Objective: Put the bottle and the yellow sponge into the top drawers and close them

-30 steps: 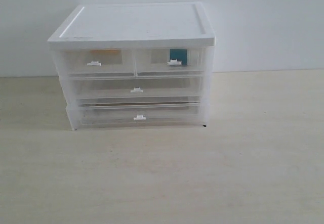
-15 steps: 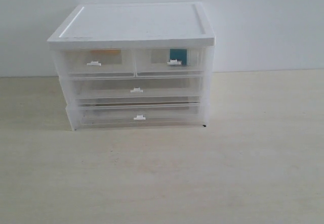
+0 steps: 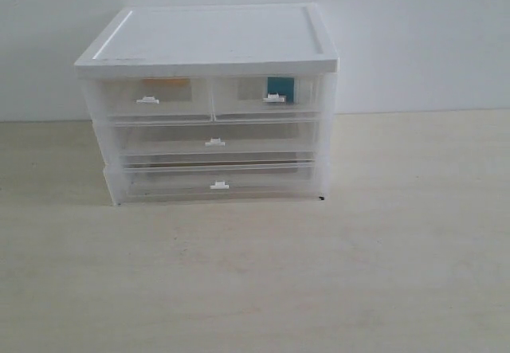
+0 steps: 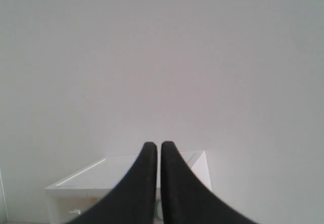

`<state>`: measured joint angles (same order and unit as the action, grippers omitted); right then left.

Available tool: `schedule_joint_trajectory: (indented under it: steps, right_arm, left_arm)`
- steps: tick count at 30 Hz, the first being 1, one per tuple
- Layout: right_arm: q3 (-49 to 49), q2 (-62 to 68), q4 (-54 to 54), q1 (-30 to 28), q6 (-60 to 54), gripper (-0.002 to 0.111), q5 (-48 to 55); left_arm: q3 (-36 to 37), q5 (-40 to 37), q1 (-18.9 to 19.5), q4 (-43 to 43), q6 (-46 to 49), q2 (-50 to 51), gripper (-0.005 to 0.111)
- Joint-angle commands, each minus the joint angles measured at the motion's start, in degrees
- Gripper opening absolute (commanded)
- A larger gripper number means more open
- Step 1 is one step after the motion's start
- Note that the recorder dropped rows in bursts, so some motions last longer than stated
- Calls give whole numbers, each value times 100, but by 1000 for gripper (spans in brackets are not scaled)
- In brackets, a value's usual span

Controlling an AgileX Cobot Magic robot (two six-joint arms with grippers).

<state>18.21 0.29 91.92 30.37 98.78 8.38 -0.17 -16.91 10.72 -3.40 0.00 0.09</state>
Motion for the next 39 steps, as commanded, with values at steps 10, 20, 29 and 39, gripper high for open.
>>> schedule_joint_trajectory:
  steps: [10,20,29,39]
  right_arm:
    - [38,-29,-2186,7,390,0,150]
    - [50,-29,-6267,-271,-1936,0,1197]
    - [-319,-29,-8584,-1522,-6335,0,-460]
    - [-1821,-29,-9056,-1616,-8582,0,-1536]
  left_arm:
    - [17,22,6,-28,-43,-9,4]
    - [17,22,6,-28,-43,-9,4]
    - [17,22,6,-28,-43,-9,4]
    - [17,22,6,-28,-43,-9,4]
